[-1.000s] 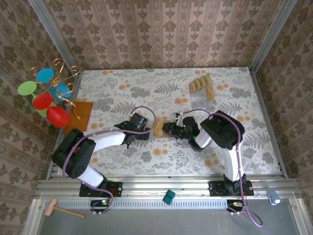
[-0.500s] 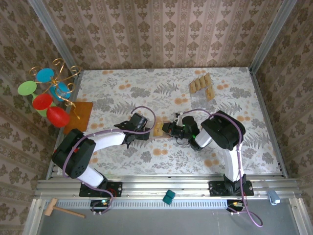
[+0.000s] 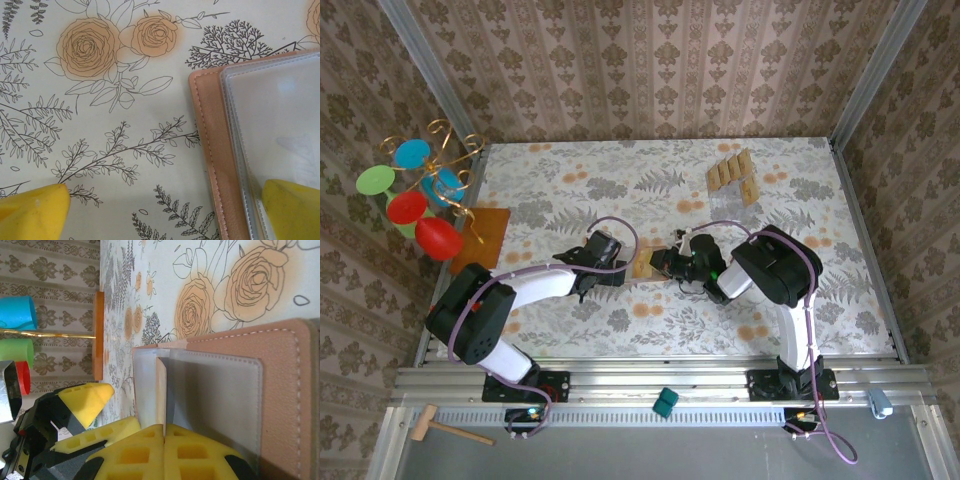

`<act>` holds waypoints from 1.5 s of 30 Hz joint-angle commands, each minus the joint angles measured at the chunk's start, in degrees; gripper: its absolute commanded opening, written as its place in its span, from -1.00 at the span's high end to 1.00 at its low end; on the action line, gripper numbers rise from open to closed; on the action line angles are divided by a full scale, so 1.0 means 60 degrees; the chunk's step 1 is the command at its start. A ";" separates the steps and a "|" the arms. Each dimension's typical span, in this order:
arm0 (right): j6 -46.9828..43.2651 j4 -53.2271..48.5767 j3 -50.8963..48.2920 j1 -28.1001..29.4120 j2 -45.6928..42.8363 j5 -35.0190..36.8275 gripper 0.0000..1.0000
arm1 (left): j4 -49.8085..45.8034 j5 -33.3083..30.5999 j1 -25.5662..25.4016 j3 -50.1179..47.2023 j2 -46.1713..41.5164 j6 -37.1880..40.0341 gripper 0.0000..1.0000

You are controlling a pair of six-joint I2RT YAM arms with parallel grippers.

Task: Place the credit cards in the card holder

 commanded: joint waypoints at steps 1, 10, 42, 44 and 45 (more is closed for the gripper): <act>-0.0156 -0.1122 0.0024 0.0078 0.0565 0.0015 1.00 | -0.0355 -0.0129 0.0051 -0.0178 -0.0130 -0.0064 -1.00; -0.0104 -0.1232 0.0159 0.0117 0.0679 -0.0112 1.00 | -0.0323 -0.0125 0.0051 -0.0178 -0.0125 -0.0075 -1.00; -0.0735 -0.3124 0.0591 0.0154 0.0393 -0.0318 1.00 | -0.0268 -0.0105 0.0062 -0.0251 -0.0126 -0.0086 -1.00; -0.0813 -0.3310 0.0630 0.0154 0.0337 -0.0318 1.00 | -0.0255 -0.0091 0.0062 -0.0237 -0.0113 -0.0100 -1.00; -0.0878 -0.3448 0.0660 0.0153 0.0314 -0.0318 0.97 | -0.0254 -0.0091 0.0065 -0.0237 -0.0106 -0.0106 -1.00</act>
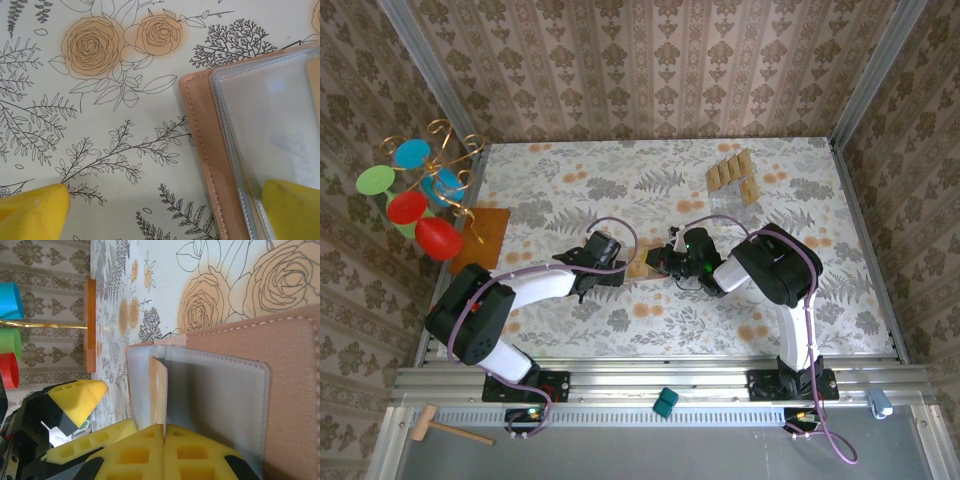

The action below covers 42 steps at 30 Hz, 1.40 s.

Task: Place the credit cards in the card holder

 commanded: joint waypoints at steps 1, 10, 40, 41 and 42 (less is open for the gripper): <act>-0.0425 -0.2113 -0.0068 0.0120 0.0316 0.0101 0.91 | -0.0272 -0.0014 0.0052 -0.0182 -0.0066 -0.0104 -1.00; -0.1243 -0.3958 0.0376 0.0126 -0.0456 0.0311 -0.05 | -0.0219 0.0008 0.0075 -0.0212 -0.0066 -0.0128 -1.00; -0.2592 -0.7743 0.2407 -0.0426 -0.2472 0.0831 -0.59 | 0.0172 0.0370 0.0267 -0.0279 -0.0456 -0.0033 -1.00; -0.2639 -0.7860 0.2421 -0.0470 -0.2568 0.0862 -0.59 | 0.0132 0.0422 0.0309 -0.0236 -0.0528 -0.0011 -1.00; -0.2677 -0.7970 0.2457 -0.0502 -0.2661 0.0884 -0.59 | 0.0111 0.0481 0.0343 -0.0197 -0.0594 -0.0005 -1.00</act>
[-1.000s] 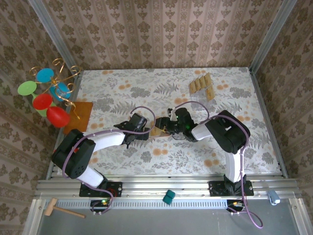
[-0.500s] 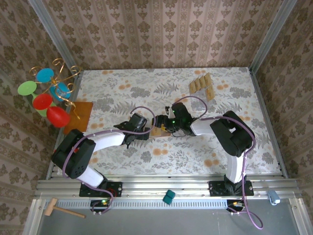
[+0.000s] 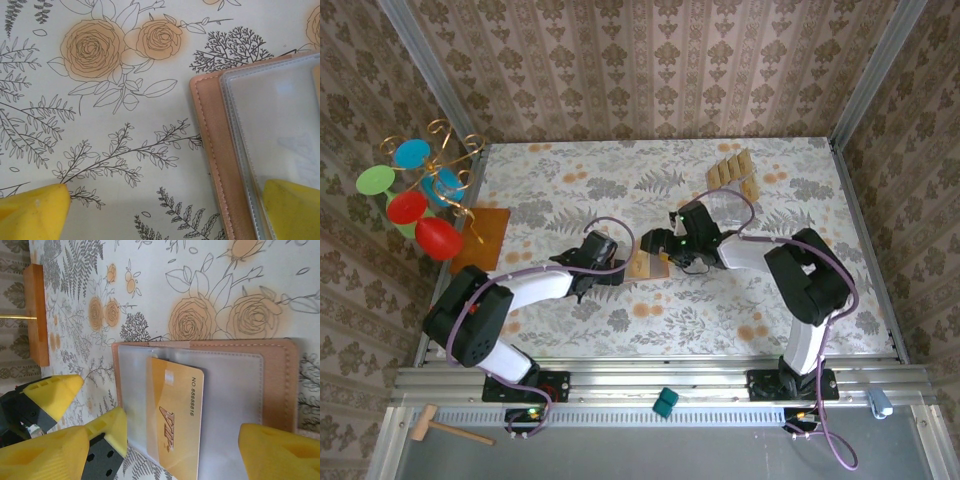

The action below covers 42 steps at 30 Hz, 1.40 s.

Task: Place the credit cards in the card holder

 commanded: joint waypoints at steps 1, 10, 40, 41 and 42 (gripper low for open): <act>-0.0330 -0.0795 0.0348 -0.0142 -0.0617 0.0334 -0.59 | -0.0312 0.0232 0.0154 0.0092 -0.0465 0.0078 -1.00; -0.1628 -0.3430 0.1379 -0.0164 -0.1157 0.1090 -0.52 | -0.0998 0.0439 0.0578 0.0494 -0.1034 0.0241 -1.00; -0.3914 -0.6163 0.3630 0.1054 0.1396 0.3133 1.00 | -0.1870 -0.0102 0.1191 0.0643 0.0309 0.0228 -1.00; -0.3924 -0.6156 0.3668 0.1054 0.1452 0.3107 1.00 | -0.1845 -0.0093 0.1194 0.0670 0.0375 0.0239 -1.00; -0.3908 -0.6144 0.3711 0.1054 0.1514 0.3078 1.00 | -0.1824 -0.0056 0.1195 0.0695 0.0432 0.0238 -1.00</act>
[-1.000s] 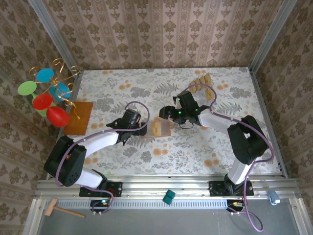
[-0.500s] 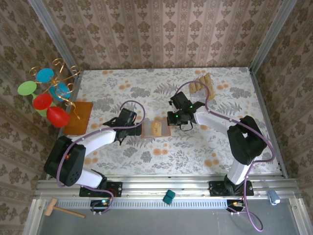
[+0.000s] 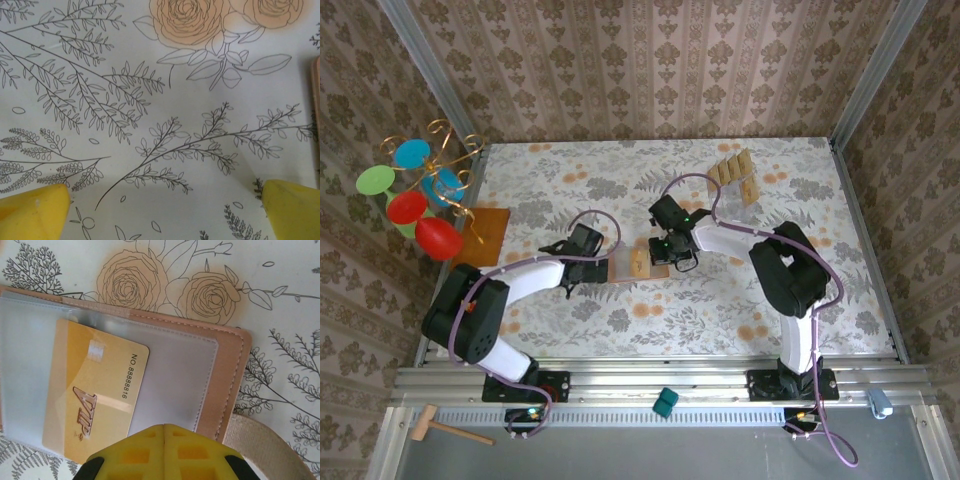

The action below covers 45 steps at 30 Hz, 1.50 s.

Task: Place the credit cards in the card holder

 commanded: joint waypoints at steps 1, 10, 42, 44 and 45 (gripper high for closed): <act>-0.0161 -0.0155 0.0345 0.0041 0.0251 0.0081 1.00 | -0.0119 -0.0099 0.0051 0.0254 0.0297 0.0158 -1.00; -0.0109 -0.0050 0.0641 0.0085 0.0701 -0.0136 1.00 | 0.0057 0.0066 0.0051 0.0395 0.0674 0.0197 -1.00; 0.0201 0.0035 0.1784 0.0619 0.1582 -0.0685 1.00 | 0.0518 0.0307 -0.0052 0.0210 0.0797 0.0171 -1.00; 0.0230 0.0029 0.1850 0.0667 0.1617 -0.0686 1.00 | 0.0527 0.0314 -0.0066 0.0208 0.0786 0.0164 -1.00; 0.0254 0.0032 0.1883 0.0692 0.1633 -0.0700 1.00 | 0.0531 0.0315 -0.0067 0.0215 0.0799 0.0170 -1.00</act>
